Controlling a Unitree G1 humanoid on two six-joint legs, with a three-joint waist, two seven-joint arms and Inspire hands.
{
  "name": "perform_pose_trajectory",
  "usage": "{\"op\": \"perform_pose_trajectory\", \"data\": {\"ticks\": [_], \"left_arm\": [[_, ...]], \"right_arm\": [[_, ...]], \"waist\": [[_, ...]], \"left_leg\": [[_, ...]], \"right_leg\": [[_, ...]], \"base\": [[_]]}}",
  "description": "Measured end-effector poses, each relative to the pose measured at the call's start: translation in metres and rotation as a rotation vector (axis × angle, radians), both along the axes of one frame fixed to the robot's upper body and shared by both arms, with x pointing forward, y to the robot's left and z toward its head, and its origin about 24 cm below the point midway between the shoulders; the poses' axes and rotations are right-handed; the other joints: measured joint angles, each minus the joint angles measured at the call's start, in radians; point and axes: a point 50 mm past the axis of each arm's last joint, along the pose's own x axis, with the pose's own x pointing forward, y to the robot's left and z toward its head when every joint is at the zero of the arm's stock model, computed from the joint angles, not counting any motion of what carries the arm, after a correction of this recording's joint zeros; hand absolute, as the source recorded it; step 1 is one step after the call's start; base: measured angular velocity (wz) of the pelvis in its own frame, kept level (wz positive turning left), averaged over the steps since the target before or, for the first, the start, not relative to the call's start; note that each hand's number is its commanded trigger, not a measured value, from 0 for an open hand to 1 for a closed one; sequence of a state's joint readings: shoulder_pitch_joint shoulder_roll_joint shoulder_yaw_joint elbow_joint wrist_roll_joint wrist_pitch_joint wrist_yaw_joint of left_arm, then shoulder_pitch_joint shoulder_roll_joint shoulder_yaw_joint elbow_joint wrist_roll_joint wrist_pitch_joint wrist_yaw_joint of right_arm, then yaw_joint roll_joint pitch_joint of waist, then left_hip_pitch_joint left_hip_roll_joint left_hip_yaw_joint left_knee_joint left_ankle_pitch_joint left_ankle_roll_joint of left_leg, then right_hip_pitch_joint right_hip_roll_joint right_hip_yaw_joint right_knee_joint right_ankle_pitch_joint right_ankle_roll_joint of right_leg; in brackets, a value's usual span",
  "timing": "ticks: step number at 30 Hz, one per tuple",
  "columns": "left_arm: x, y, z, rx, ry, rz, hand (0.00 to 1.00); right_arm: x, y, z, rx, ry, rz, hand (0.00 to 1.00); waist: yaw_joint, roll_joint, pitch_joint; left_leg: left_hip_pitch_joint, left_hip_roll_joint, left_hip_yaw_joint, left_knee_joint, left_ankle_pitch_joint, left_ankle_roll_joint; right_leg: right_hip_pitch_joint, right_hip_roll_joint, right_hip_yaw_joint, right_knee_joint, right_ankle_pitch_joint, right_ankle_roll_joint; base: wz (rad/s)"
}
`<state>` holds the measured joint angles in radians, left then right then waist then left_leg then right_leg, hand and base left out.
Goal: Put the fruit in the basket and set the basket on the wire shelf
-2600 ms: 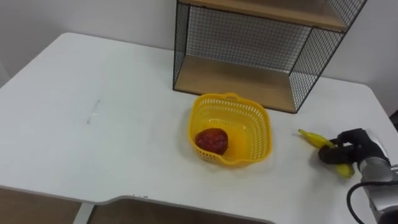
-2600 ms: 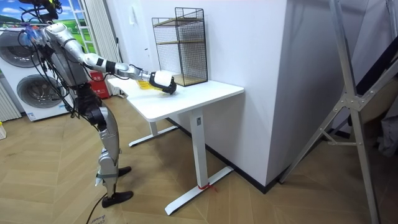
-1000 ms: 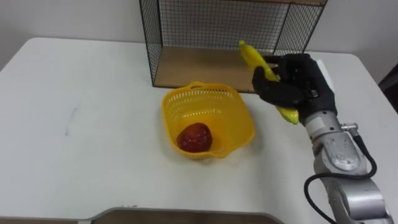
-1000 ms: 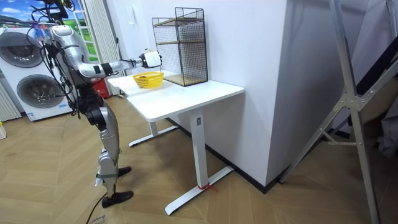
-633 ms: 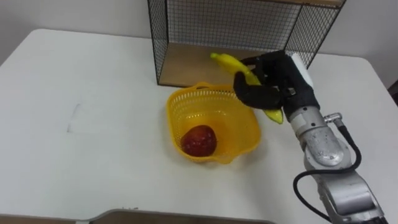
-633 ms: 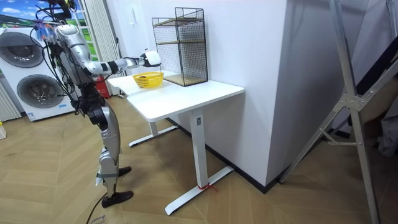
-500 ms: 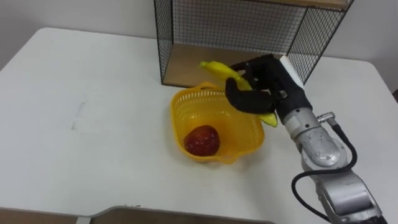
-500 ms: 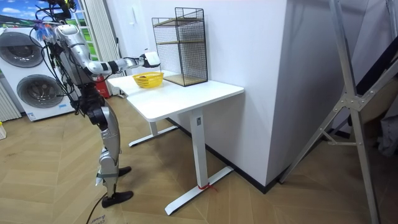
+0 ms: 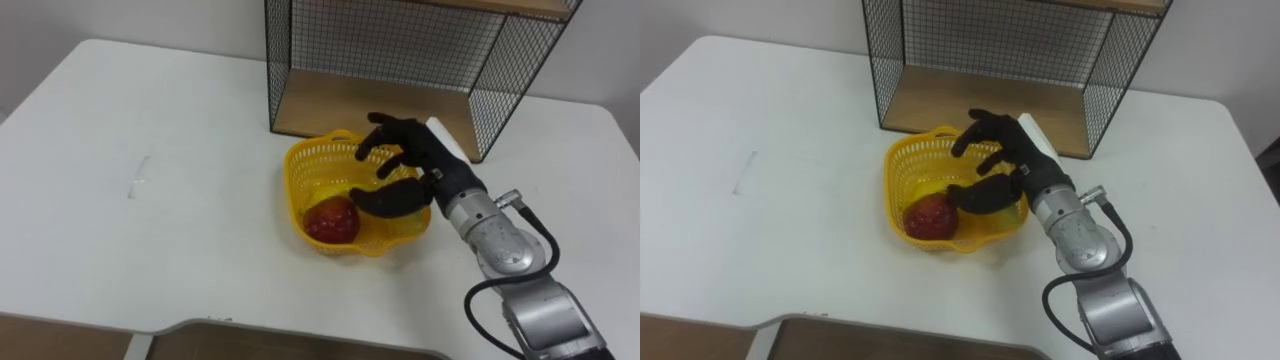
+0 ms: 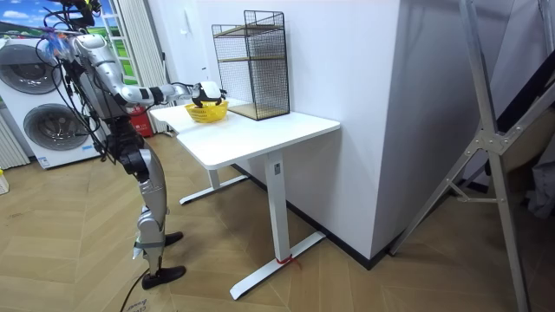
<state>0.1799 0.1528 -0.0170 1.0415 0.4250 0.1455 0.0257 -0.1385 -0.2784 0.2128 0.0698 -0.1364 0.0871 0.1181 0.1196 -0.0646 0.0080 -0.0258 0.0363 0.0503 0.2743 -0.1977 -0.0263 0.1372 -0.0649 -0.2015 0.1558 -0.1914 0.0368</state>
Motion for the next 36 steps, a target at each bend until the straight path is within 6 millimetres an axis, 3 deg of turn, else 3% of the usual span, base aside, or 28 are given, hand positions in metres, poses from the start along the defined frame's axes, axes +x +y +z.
{"op": "perform_pose_trajectory", "data": {"ticks": [12,22,28,32,36], "left_arm": [[0.003,0.000,0.000,0.005,-0.013,0.009,0.00],[-0.010,0.007,0.001,0.015,-0.041,0.205,0.00],[-0.038,0.020,0.001,0.078,-0.040,0.434,0.00],[-0.058,0.035,0.006,0.144,-0.070,0.723,0.00],[-0.079,0.049,0.013,0.265,-0.137,1.083,0.00]], "right_arm": [[0.000,0.000,-0.001,0.000,0.009,0.004,0.00],[0.001,-0.008,-0.004,0.047,0.026,-0.044,0.00],[0.005,-0.030,0.007,0.214,-0.021,-0.196,0.00],[-0.002,-0.050,0.008,0.301,-0.041,-0.313,0.00],[-0.012,-0.065,0.005,0.371,-0.048,-0.423,0.00]], "waist": [[-0.005,-0.001,-0.0027],[-0.005,0.004,0.0006],[-0.010,0.015,-0.0023],[-0.005,0.026,-0.0068],[-0.004,0.050,-0.0104]], "left_leg": [[0.002,-0.001,0.000,0.002,0.000,0.000],[0.006,-0.001,0.000,0.000,0.000,0.000],[0.001,-0.001,0.000,0.004,0.000,0.001],[0.013,-0.001,0.002,0.001,0.000,0.001],[0.019,-0.001,0.003,-0.008,0.000,0.001]], "right_leg": [[0.002,-0.001,-0.001,0.000,0.000,0.000],[0.008,-0.001,0.001,0.000,0.000,0.000],[0.005,-0.002,-0.003,0.000,0.000,0.000],[0.006,-0.003,-0.002,0.000,0.000,0.000],[0.009,-0.003,0.001,-0.001,0.000,0.000]], "base": [[0.00],[0.00],[0.00],[0.00],[-0.01]]}}
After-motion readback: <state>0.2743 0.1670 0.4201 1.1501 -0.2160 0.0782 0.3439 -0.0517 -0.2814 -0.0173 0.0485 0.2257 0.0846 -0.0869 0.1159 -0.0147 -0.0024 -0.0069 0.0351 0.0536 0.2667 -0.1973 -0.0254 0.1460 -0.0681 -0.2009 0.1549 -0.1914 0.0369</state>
